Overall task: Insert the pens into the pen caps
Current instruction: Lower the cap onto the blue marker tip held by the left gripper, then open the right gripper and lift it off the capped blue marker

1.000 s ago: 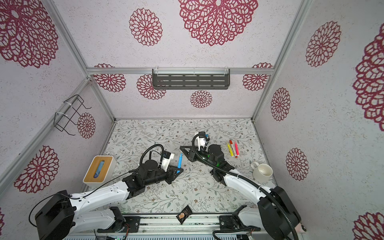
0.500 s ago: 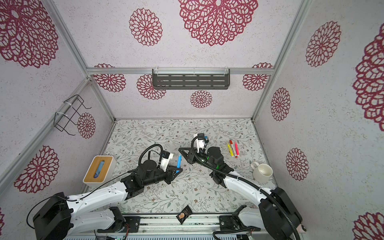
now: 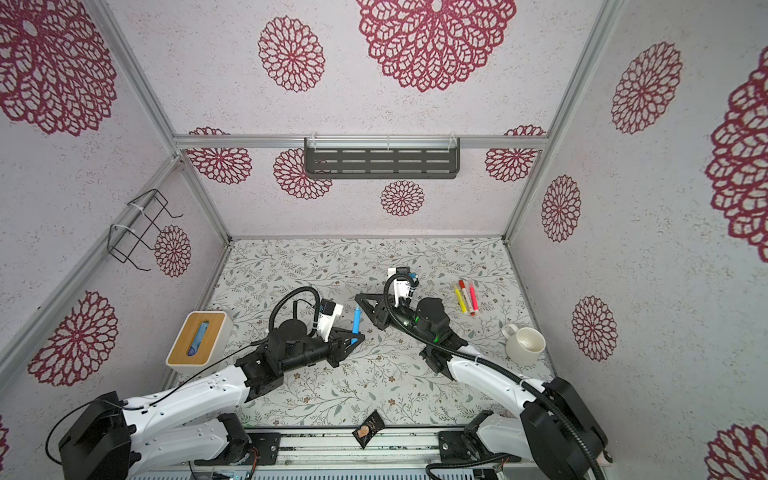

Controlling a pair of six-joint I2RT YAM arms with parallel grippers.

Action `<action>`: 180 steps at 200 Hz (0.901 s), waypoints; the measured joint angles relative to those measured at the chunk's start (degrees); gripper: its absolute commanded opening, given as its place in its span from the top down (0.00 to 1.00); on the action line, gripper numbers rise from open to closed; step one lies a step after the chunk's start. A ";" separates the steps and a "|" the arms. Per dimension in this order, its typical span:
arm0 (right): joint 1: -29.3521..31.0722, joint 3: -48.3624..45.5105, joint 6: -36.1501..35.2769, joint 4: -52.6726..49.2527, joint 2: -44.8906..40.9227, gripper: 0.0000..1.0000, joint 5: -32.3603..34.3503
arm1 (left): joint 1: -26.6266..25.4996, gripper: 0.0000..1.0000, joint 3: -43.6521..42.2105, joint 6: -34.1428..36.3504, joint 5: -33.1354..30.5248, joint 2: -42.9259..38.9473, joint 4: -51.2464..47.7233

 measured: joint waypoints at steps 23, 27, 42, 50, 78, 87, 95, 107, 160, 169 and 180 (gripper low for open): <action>0.35 -0.44 -0.02 1.77 -0.33 0.80 -0.35 | 0.20 1.00 0.00 -0.22 0.59 -1.14 0.02; 0.42 -0.55 -0.04 2.21 -0.35 0.80 -0.42 | 0.20 1.00 0.00 -0.22 0.68 -1.27 0.00; 0.52 -0.79 -0.04 3.41 -0.39 0.80 -0.85 | 0.24 1.00 0.00 -0.33 1.03 -1.79 0.00; 0.61 -0.85 -0.04 3.91 -0.39 0.80 -1.16 | 0.28 1.00 0.00 -0.37 1.22 -2.10 0.04; 0.74 -0.85 -0.07 5.14 -0.42 0.79 -1.79 | 0.42 1.00 0.00 -0.39 1.84 -2.82 0.07; 0.79 -0.85 -0.07 5.51 -0.46 0.79 -2.05 | 0.44 1.00 0.00 -0.39 2.03 -3.08 0.04; 0.81 -0.85 -0.09 5.81 -0.52 0.78 -2.29 | 0.44 1.00 0.00 -0.37 2.19 -3.26 0.07; 0.85 -0.85 -0.11 6.08 -0.57 0.77 -2.58 | 0.44 1.00 0.00 -0.37 2.36 -3.58 0.07; 2.23 -0.85 -0.94 3.69 -1.03 0.73 -5.73 | 0.98 1.00 0.00 -0.33 2.03 -5.38 1.81; 2.29 -0.85 -1.03 3.23 -1.33 0.71 -5.81 | 1.03 1.00 0.00 -0.28 2.03 -5.53 1.90; 2.29 -0.85 -1.14 2.64 -1.66 0.68 -5.84 | 1.07 1.00 0.00 -0.17 2.01 -5.68 2.03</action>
